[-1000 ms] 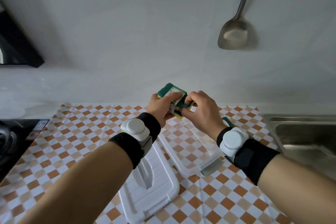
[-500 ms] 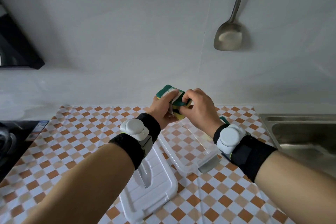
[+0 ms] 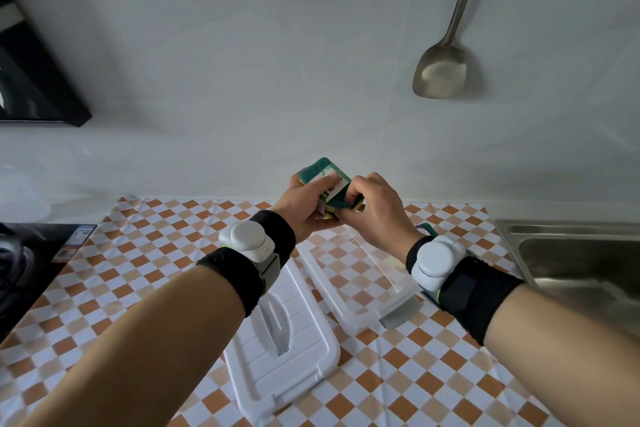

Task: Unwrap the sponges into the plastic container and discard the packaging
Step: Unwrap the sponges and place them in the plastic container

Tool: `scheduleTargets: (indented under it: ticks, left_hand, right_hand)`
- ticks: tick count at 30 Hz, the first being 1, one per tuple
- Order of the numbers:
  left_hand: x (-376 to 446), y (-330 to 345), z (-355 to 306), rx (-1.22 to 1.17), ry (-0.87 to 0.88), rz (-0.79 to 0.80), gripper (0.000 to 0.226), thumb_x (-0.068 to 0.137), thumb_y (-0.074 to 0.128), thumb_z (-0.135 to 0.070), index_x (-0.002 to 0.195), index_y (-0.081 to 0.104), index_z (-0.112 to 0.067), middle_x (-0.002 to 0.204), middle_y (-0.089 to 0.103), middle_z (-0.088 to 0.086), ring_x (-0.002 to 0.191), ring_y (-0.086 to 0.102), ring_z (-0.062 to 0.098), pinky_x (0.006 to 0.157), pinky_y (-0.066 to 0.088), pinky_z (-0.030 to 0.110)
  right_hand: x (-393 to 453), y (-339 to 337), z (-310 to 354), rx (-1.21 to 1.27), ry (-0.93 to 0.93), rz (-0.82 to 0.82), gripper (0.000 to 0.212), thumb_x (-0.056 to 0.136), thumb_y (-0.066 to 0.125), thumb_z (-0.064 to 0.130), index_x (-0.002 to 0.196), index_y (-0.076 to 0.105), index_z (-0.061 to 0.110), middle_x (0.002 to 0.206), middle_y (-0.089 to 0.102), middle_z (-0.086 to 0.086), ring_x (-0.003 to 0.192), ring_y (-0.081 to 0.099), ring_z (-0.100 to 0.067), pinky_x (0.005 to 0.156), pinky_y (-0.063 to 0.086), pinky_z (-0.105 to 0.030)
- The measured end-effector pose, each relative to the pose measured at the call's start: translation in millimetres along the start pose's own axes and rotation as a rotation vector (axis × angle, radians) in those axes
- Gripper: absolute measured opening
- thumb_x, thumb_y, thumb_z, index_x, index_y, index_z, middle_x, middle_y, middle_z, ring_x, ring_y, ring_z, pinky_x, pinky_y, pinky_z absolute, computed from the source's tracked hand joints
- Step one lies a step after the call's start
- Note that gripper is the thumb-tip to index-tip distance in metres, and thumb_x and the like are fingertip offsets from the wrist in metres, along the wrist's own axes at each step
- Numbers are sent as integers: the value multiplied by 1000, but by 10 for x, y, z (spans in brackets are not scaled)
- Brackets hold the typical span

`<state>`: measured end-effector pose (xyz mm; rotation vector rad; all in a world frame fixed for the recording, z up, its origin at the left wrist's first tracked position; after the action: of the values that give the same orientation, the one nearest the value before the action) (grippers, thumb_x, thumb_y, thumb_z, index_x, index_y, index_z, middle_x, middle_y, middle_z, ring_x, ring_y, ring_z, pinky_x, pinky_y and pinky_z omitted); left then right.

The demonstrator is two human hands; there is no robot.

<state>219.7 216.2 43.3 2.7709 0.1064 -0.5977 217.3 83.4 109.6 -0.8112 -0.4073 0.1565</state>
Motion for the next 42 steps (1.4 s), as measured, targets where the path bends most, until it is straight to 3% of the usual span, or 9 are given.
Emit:
scheduleTargets:
  ticks: [6, 11, 21, 24, 28, 32, 42]
  left_hand:
    - [23, -58, -43, 36, 27, -39, 51, 95, 75, -26, 139, 49, -28, 112, 74, 14, 82, 76, 26, 72, 67, 48]
    - [48, -96, -49, 41, 53, -64, 52, 92, 80, -26, 135, 51, -26, 118, 73, 15, 90, 75, 28, 79, 67, 52]
    - [47, -155, -65, -14, 80, -113, 56, 92, 80, -24, 139, 50, -28, 124, 71, 14, 87, 73, 23, 67, 66, 40]
    - [30, -82, 3, -41, 58, -117, 52, 93, 77, -28, 137, 48, -31, 117, 74, 11, 83, 75, 22, 71, 65, 41]
    - [11, -11, 87, -35, 58, -89, 69, 86, 86, -20, 138, 44, -35, 109, 75, 7, 72, 77, 15, 68, 66, 37]
    - [32, -133, 21, -41, 36, -101, 76, 89, 83, -24, 150, 38, -31, 122, 70, 11, 89, 76, 24, 66, 66, 40]
    - [112, -333, -21, -39, 12, -156, 68, 90, 83, -25, 145, 42, -30, 124, 68, 11, 100, 74, 27, 73, 67, 46]
  right_hand:
    - [17, 18, 14, -52, -1, 5, 24, 77, 75, 23, 78, 52, 19, 87, 48, 1, 71, 47, -13, 56, 30, -13]
    - [12, 27, -10, -42, 19, 19, 22, 77, 76, 24, 79, 55, 18, 87, 49, 1, 73, 52, -14, 59, 36, -15]
    - [15, 59, 13, -39, 21, 12, 20, 76, 76, 23, 82, 57, 16, 89, 51, 0, 75, 54, -18, 63, 45, -23]
    - [36, 66, 23, -34, 28, -4, 21, 75, 75, 20, 79, 55, 16, 88, 50, -1, 74, 53, -18, 62, 42, -25]
    - [34, 67, -17, -3, 54, 7, 19, 75, 75, 17, 79, 57, 16, 90, 51, -2, 77, 55, -20, 65, 44, -25]
    - [-27, 85, -22, -39, 33, 41, 19, 75, 75, 19, 79, 57, 15, 87, 51, -1, 75, 53, -18, 61, 42, -24]
    - [-97, 73, -94, -59, 41, 76, 22, 74, 79, 24, 77, 57, 19, 85, 51, 3, 72, 53, -11, 58, 38, -20]
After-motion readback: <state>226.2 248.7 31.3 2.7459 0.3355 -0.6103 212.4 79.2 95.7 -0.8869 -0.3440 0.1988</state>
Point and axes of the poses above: each hand's wrist, its own x-axis towards the middle knuckle, its own y-axis out of the palm, z = x × y, the point moved 10 cm from there along x, towards the middle knuckle
